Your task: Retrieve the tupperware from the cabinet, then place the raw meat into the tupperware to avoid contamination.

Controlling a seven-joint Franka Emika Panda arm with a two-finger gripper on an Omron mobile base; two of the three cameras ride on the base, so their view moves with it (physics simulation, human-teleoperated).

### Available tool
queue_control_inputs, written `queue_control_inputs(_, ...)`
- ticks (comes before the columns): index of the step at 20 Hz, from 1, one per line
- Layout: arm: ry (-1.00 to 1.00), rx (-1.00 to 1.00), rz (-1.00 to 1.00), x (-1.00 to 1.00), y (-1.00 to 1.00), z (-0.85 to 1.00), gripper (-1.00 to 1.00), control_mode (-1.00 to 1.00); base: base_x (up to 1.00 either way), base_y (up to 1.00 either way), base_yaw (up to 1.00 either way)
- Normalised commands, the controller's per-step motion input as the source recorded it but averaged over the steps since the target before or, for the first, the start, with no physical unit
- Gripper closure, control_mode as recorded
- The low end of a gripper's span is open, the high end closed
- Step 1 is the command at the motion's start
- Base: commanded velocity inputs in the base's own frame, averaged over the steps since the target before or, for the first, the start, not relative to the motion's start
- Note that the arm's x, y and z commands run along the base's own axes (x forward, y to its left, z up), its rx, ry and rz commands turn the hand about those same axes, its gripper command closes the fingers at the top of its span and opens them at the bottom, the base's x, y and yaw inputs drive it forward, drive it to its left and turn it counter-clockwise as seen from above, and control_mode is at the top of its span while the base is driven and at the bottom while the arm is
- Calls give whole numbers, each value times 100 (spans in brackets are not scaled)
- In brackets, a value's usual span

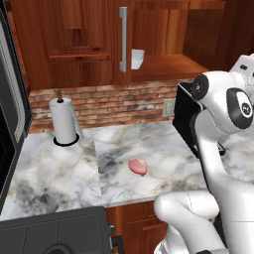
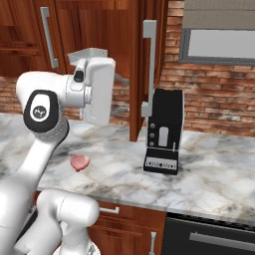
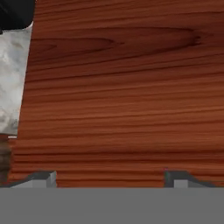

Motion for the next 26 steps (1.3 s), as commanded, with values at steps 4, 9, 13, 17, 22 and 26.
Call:
queue_control_inputs(4, -11, 6, 0, -14, 39, -4, -100, -100, 0, 0, 0)
queue_control_inputs(9, -13, 9, 0, -16, 50, -9, -100, -100, 0, 0, 0)
queue_control_inputs(13, -16, 12, 0, -15, 56, -8, -100, -100, 0, 0, 0)
queue_control_inputs(17, -20, 17, 0, -12, 57, -11, -100, -100, 0, 0, 0)
queue_control_inputs(22, -23, 20, 0, -11, 55, -13, -100, -100, 0, 0, 0)
queue_control_inputs(26, -26, 24, 0, -14, 51, -11, -100, -100, 0, 0, 0)
